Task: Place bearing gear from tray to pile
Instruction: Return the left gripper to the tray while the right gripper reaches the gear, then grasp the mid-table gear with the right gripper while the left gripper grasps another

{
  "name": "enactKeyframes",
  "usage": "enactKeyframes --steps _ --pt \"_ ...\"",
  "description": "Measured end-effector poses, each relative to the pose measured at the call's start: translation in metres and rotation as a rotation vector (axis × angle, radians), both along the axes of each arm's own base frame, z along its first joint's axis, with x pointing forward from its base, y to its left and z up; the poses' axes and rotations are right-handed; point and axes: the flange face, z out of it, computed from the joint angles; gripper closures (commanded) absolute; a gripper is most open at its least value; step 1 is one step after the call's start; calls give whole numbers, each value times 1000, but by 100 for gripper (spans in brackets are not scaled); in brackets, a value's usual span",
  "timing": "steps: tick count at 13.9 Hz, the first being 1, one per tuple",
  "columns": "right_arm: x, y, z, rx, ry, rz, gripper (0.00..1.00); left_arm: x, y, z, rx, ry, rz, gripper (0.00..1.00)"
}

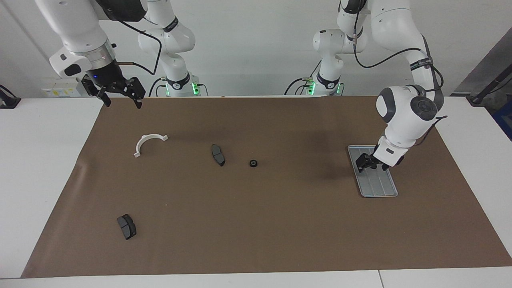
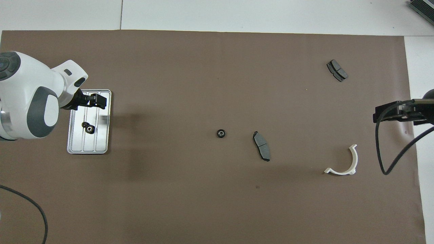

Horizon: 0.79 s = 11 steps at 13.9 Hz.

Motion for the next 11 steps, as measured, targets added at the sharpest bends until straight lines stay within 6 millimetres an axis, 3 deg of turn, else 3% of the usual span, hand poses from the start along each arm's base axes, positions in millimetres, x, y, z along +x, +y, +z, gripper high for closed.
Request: enactKeyframes --steps 2,6,8,11 --pt "7 28 -12 22 -45 40 0 -12 18 -15 0 -11 15 0" --pt "16 136 -77 44 -97 35 0 -41 24 -45 -1 -22 24 0" --pt "23 186 -116 49 -101 44 0 -49 24 -48 -2 -12 43 7" --pt "19 280 -180 67 -116 28 0 -56 22 -50 -2 -2 113 23"
